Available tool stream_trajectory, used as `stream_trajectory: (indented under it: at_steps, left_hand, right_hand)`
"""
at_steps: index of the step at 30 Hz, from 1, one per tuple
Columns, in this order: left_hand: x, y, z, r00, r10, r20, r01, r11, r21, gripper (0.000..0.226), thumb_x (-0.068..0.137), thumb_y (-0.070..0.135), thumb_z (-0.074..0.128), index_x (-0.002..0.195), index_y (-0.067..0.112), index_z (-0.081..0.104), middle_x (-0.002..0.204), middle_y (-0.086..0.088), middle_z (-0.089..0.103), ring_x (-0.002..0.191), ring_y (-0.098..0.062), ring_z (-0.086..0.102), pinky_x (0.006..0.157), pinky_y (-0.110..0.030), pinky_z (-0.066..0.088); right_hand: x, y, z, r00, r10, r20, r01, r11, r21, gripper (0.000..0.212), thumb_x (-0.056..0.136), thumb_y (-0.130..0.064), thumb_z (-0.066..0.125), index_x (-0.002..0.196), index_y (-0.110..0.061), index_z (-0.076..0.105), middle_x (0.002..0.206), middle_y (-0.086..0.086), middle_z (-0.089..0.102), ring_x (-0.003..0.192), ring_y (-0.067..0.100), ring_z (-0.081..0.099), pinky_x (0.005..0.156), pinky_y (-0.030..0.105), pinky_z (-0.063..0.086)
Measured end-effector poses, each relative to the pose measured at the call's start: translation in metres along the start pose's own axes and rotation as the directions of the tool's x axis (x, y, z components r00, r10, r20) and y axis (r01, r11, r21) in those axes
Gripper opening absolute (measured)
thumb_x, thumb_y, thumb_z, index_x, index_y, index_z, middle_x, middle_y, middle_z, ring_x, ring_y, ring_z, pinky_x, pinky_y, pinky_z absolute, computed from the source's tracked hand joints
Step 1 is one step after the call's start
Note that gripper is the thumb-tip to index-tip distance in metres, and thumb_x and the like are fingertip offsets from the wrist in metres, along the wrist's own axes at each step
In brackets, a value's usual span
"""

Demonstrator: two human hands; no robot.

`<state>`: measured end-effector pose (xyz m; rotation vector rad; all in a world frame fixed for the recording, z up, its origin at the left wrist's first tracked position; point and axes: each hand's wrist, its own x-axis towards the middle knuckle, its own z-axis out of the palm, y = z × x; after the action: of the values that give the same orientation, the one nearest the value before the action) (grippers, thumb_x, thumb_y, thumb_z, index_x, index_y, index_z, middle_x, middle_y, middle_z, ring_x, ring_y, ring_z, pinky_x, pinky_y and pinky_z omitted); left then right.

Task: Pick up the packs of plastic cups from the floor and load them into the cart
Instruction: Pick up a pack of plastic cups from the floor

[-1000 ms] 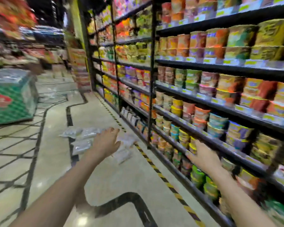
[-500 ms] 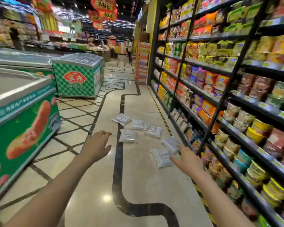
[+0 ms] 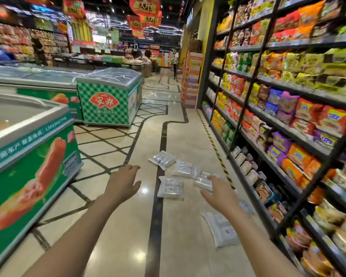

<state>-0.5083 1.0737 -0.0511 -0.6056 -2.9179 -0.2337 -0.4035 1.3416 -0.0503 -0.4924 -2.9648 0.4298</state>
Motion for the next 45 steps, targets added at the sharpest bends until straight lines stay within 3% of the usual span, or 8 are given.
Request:
stream_trajectory:
  at_steps: [7, 13, 24, 33, 39, 45]
  left_hand:
    - [0.161, -0.086, 0.059, 0.998, -0.056, -0.007, 0.056, 0.998, -0.016, 0.052, 0.088, 0.039, 0.05, 0.136, 0.021, 0.039, 0.136, -0.002, 0.048, 0.123, -0.022, 0.047, 0.099, -0.04, 0.042]
    - [0.345, -0.147, 0.087, 0.999, -0.001, 0.036, 0.0, 1.0, 0.024, 0.049, 0.089, 0.037, 0.046, 0.134, 0.021, 0.04, 0.136, -0.001, 0.045, 0.13, -0.022, 0.038, 0.103, -0.039, 0.035]
    - [0.65, -0.205, 0.162, 0.992, 0.051, 0.113, -0.052, 0.999, 0.009, 0.052, 0.089, 0.036, 0.047, 0.138, 0.022, 0.035, 0.139, -0.001, 0.041, 0.137, -0.021, 0.026, 0.108, -0.046, 0.025]
    - [0.944, -0.224, 0.199, 0.965, 0.197, 0.172, -0.206, 0.978, 0.034, 0.051, 0.091, 0.034, 0.047, 0.138, 0.019, 0.034, 0.144, -0.004, 0.036, 0.14, -0.021, 0.023, 0.108, -0.046, 0.025]
    - [1.098, -0.244, 0.254, 0.94, 0.268, 0.211, -0.278, 0.96, 0.017, 0.052, 0.09, 0.036, 0.047, 0.138, 0.019, 0.035, 0.141, -0.004, 0.039, 0.137, -0.024, 0.027, 0.109, -0.046, 0.025]
    - [1.244, -0.257, 0.351, 0.861, 0.38, 0.337, -0.402, 0.916, -0.006, 0.051, 0.091, 0.035, 0.045, 0.138, 0.017, 0.035, 0.142, -0.003, 0.038, 0.136, -0.023, 0.029, 0.108, -0.045, 0.024]
  right_hand:
    - [0.188, -0.055, 0.057, 1.0, -0.023, 0.008, 0.023, 0.999, 0.04, 0.056, 0.088, -0.043, 0.051, 0.138, -0.021, 0.037, 0.136, 0.002, 0.049, 0.124, 0.022, 0.048, 0.093, 0.037, 0.045]
    - [0.366, -0.101, 0.084, 0.998, 0.051, 0.042, -0.054, 0.996, 0.074, 0.054, 0.089, -0.04, 0.051, 0.137, -0.021, 0.036, 0.132, 0.004, 0.049, 0.122, 0.024, 0.047, 0.093, 0.037, 0.044]
    - [0.652, -0.111, 0.138, 0.977, 0.209, 0.034, -0.211, 0.975, 0.073, 0.052, 0.089, -0.039, 0.051, 0.136, -0.021, 0.036, 0.134, 0.002, 0.048, 0.12, 0.023, 0.048, 0.091, 0.037, 0.045]
    - [0.909, -0.118, 0.165, 0.941, 0.332, 0.066, -0.337, 0.935, 0.113, 0.052, 0.091, -0.038, 0.048, 0.137, -0.02, 0.035, 0.135, 0.005, 0.047, 0.122, 0.025, 0.047, 0.092, 0.039, 0.045]
    - [1.037, -0.108, 0.19, 0.898, 0.433, 0.075, -0.439, 0.891, 0.116, 0.051, 0.091, -0.038, 0.049, 0.137, -0.019, 0.036, 0.133, 0.006, 0.048, 0.119, 0.025, 0.049, 0.089, 0.037, 0.047]
    - [1.172, -0.105, 0.262, 0.797, 0.582, 0.162, -0.604, 0.781, 0.162, 0.05, 0.092, -0.037, 0.049, 0.137, -0.018, 0.035, 0.135, 0.008, 0.046, 0.119, 0.027, 0.05, 0.093, 0.039, 0.046]
